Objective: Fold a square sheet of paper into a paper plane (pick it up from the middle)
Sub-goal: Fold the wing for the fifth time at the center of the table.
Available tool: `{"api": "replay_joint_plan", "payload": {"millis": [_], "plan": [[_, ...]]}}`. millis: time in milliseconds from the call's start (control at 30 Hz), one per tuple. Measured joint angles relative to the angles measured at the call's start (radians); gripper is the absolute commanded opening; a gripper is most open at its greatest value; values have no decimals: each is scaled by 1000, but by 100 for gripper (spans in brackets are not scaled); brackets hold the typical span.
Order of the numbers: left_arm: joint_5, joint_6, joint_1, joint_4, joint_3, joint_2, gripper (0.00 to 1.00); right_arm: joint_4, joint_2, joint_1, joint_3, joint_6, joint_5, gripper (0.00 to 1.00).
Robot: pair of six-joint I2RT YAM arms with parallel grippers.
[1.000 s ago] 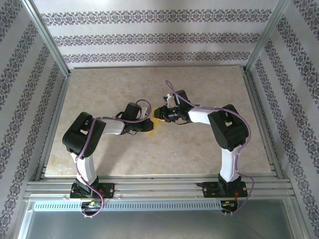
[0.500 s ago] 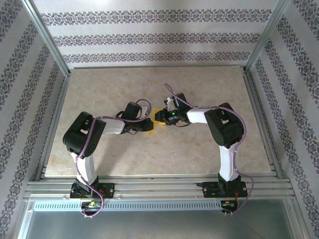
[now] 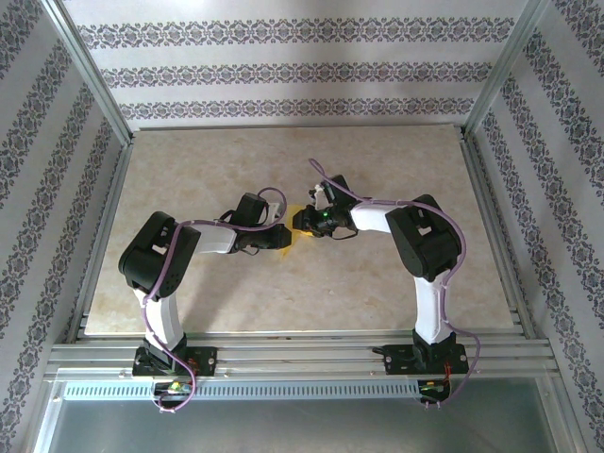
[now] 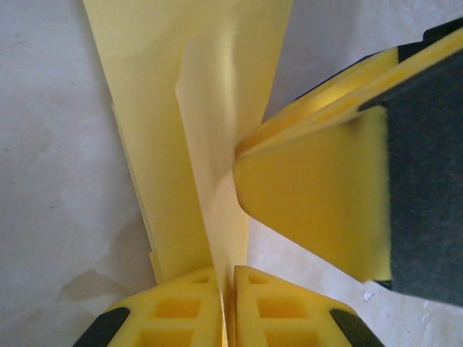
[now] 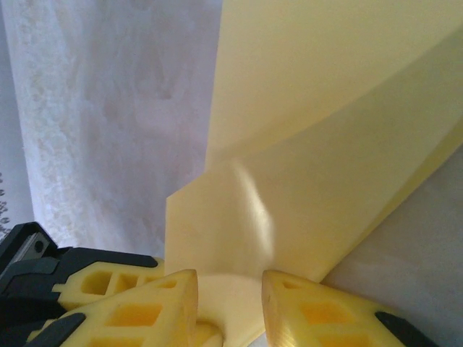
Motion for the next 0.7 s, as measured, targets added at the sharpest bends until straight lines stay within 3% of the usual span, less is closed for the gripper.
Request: {"api": "replay_joint_plan", "payload": {"millis": [700], "plan": [[0,-24,-1,-87,-35,-62,16,-168,30,15,101,0,63,31]]}}
